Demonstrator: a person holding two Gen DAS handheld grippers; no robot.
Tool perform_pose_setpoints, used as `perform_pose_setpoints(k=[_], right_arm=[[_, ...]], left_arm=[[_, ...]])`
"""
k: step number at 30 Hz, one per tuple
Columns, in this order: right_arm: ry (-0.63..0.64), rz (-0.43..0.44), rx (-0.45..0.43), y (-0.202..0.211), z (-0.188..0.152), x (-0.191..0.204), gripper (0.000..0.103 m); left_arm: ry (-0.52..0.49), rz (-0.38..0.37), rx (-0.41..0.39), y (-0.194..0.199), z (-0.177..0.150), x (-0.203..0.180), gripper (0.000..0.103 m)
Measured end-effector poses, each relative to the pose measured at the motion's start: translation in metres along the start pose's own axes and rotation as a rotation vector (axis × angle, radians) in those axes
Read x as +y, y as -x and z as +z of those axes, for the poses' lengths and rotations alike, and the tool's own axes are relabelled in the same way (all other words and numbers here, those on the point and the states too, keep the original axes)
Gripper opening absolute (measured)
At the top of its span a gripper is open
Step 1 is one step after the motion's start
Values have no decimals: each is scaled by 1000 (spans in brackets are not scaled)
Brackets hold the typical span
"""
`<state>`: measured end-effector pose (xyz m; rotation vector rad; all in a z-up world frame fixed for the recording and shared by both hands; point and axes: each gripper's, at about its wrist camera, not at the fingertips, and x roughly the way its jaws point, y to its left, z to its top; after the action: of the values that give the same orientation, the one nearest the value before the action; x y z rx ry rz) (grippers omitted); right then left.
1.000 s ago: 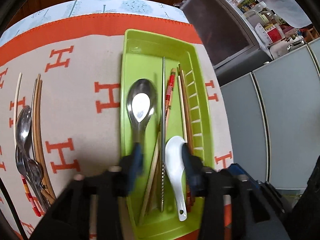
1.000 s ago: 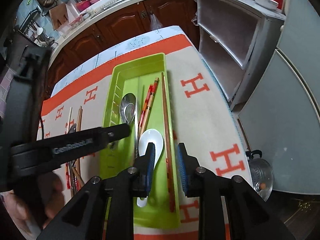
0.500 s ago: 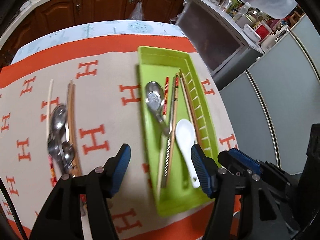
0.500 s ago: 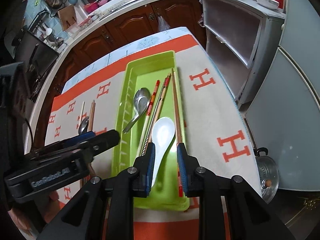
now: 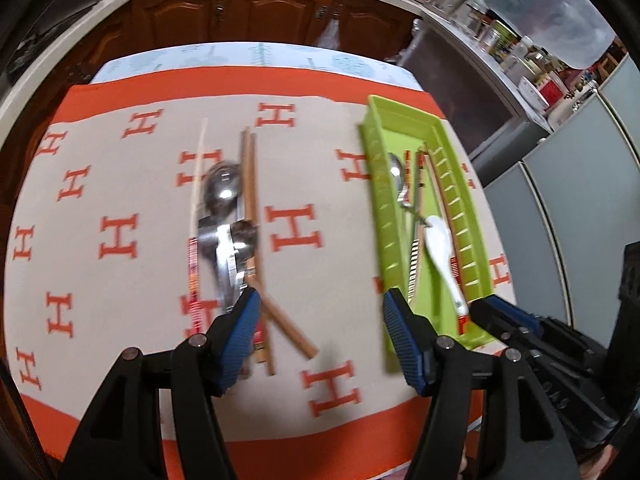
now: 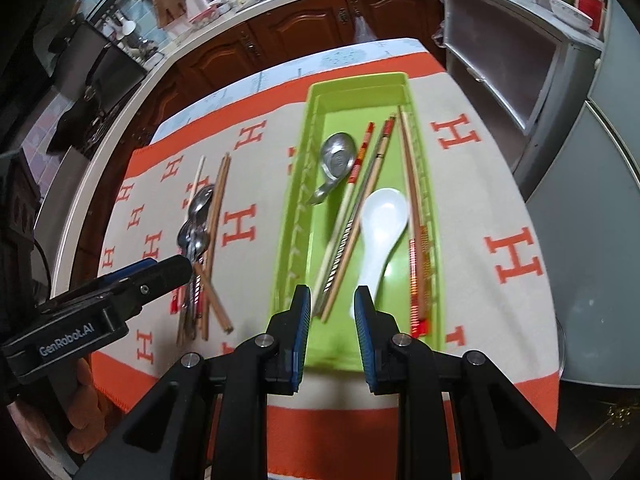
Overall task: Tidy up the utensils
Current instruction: 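Move both open tools back over the utensil pile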
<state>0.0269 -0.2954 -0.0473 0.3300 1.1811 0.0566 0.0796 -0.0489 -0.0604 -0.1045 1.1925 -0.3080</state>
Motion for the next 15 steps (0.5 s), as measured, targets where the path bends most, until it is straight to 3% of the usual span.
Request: perform_pose_setpoints(k=[15], right_arm=[[144, -1, 52, -16, 6, 74, 23]], left_arm=[[50, 101, -57, 8, -26, 76, 62]])
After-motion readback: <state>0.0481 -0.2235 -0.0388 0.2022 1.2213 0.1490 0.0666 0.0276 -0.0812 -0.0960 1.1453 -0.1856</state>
